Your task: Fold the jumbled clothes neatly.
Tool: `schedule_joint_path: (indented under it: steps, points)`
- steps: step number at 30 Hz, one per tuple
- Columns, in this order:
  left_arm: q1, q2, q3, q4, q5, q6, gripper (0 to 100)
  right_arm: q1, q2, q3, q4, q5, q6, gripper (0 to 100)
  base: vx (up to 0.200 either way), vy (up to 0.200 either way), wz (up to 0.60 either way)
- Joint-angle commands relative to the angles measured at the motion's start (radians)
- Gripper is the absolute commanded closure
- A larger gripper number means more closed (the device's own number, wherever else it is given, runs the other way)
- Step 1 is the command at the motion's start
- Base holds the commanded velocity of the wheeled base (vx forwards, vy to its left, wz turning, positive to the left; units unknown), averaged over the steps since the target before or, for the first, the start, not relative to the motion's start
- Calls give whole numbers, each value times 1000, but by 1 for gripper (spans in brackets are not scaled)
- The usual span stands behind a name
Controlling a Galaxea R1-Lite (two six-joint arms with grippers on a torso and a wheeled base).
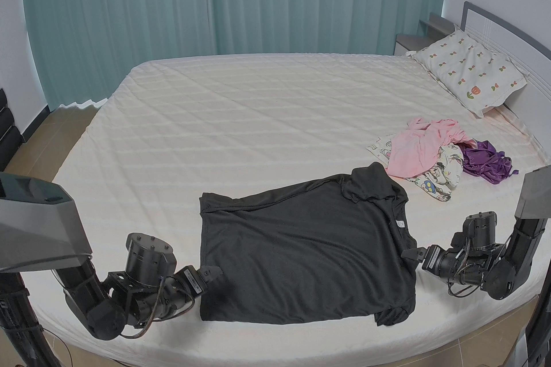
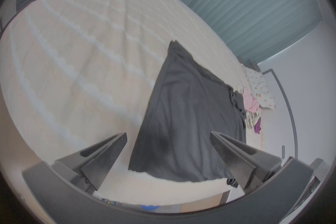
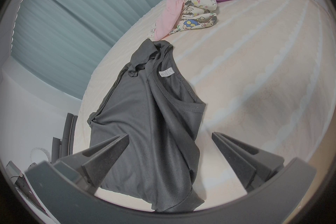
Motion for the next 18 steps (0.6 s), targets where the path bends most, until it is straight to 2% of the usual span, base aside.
schedule_joint_path:
  steps: [1, 4, 12, 18]
  points:
    - [-44, 75, 22, -6, -6, -22, 0, 9, 11, 22, -8, 3, -5, 0, 0, 0, 0]
    - [-50, 88, 22, -9, -4, -22, 0, 12, 26, 19, -13, 2, -5, 0, 0, 0, 0]
    - [-62, 188, 19, -133, 6, -13, 0, 9, 46, 17, -54, 2, -5, 0, 0, 0, 0]
    - [-63, 234, 15, -142, 25, -8, 0, 9, 54, 8, -54, 3, -5, 0, 0, 0, 0]
